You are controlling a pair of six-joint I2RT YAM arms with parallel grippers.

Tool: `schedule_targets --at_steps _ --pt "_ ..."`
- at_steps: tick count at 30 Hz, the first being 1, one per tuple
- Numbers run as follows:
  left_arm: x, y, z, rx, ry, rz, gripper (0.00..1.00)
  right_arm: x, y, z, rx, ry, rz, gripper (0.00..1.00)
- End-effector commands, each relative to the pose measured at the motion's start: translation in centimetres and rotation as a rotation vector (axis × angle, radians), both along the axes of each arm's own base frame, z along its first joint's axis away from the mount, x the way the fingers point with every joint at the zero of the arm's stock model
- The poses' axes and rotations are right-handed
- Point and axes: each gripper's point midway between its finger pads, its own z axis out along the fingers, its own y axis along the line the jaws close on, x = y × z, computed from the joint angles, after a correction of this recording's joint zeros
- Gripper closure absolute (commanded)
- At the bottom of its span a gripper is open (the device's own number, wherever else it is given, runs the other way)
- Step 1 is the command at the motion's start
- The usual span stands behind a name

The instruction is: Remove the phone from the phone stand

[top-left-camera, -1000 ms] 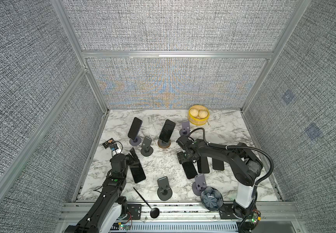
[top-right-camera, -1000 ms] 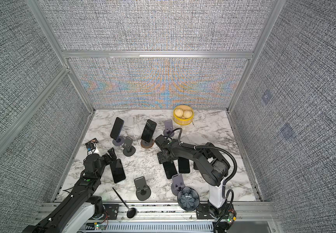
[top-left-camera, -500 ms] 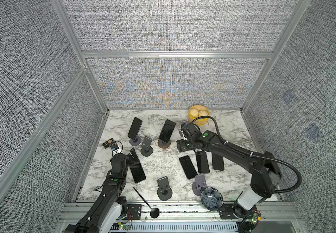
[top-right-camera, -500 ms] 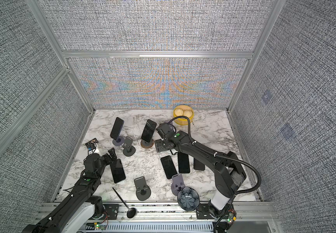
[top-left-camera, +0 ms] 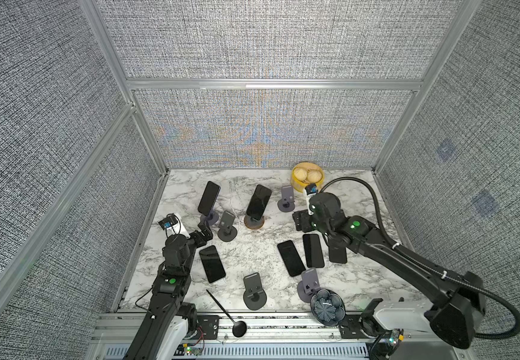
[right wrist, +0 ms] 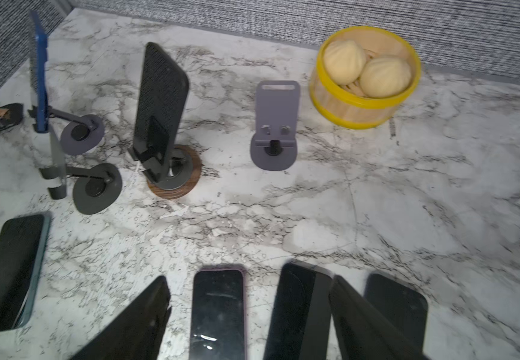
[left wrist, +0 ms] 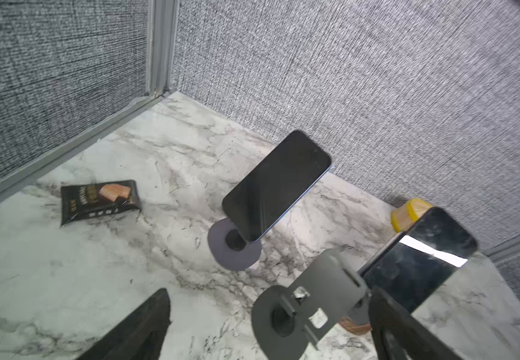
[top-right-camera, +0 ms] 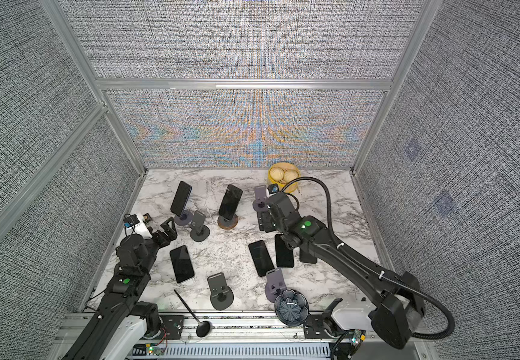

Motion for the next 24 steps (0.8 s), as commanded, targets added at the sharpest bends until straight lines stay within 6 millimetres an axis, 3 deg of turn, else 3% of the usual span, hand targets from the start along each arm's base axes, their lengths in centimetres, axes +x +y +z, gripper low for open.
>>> schedule_targets --at_steps 1,7,11,16,19,24 --pt "0.0 -1.3 1.6 -0.007 0.037 -0.075 0.0 1.3 -1.6 1.0 0.118 -0.083 -0.072 0.16" --pt "1.4 -4.8 6.4 -0.067 0.001 -0.239 0.0 1.8 -3.5 -1.5 0.189 -0.058 -0.079 0.06" --pt "2.7 -7.1 8.1 -0.046 0.028 -0.339 0.01 2.2 -4.7 -3.7 0.197 -0.016 -0.105 0.03" --pt "4.7 -10.1 9.2 0.012 0.047 -0.444 0.01 2.5 -6.1 -5.5 0.236 -0.013 -0.159 0.01" --pt "5.1 -13.7 9.7 0.109 0.033 -0.622 0.01 2.7 -7.1 -7.0 0.222 -0.011 -0.179 0.01" --pt "7.0 -15.4 8.7 0.194 0.04 -0.688 0.01 2.5 -7.1 -7.4 0.281 0.017 -0.17 0.01"
